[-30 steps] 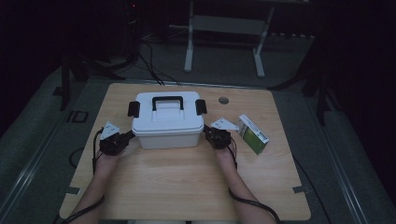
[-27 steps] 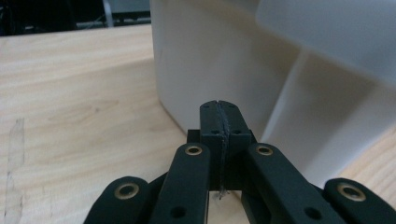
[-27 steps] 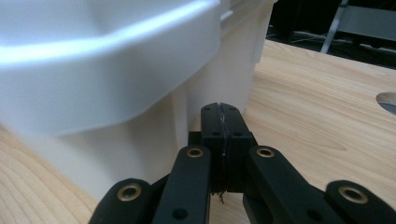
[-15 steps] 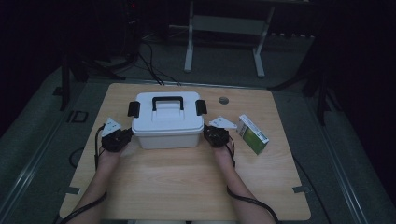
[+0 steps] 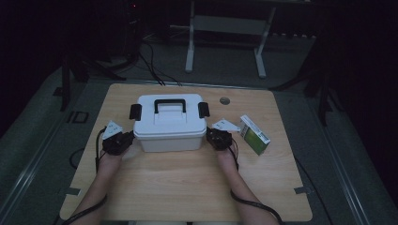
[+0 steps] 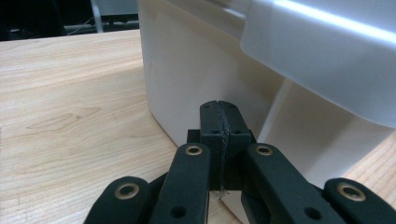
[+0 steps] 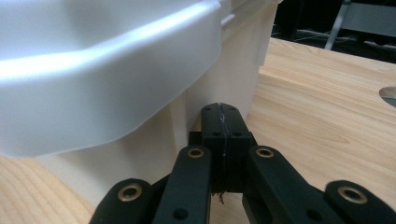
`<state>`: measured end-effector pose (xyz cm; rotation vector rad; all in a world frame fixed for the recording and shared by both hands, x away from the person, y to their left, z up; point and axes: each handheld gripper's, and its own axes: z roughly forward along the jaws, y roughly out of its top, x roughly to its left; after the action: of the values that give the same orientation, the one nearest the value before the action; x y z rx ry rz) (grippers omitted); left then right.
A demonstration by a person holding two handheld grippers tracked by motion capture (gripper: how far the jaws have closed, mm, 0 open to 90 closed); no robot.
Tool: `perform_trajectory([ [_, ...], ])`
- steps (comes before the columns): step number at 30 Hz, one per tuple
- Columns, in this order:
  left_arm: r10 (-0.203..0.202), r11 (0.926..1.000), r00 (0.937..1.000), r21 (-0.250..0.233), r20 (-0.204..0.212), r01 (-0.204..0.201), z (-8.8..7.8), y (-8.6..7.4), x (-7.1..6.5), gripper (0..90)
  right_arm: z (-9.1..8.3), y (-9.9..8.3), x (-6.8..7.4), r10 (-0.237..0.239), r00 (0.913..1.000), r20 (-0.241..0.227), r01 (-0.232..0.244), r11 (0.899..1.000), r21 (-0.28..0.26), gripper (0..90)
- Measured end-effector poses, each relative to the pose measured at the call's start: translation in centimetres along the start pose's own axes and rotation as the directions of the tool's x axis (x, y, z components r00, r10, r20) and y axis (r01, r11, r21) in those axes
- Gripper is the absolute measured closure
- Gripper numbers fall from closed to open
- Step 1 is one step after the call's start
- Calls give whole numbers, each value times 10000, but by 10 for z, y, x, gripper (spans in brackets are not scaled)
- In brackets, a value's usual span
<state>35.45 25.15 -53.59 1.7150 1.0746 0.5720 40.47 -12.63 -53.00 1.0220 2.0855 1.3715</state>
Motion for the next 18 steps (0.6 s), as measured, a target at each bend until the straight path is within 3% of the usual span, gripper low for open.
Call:
perform_trajectory([
  [13,86,9999,9997,103,213,-88,-7,-3,-12,900,-16,-9,1,257,9995,-172,-258,9996,-76,900],
  [18,174,9997,9995,146,269,-178,-10,-4,-17,900,-23,-11,3,135,9998,-171,-135,9999,-22,900],
])
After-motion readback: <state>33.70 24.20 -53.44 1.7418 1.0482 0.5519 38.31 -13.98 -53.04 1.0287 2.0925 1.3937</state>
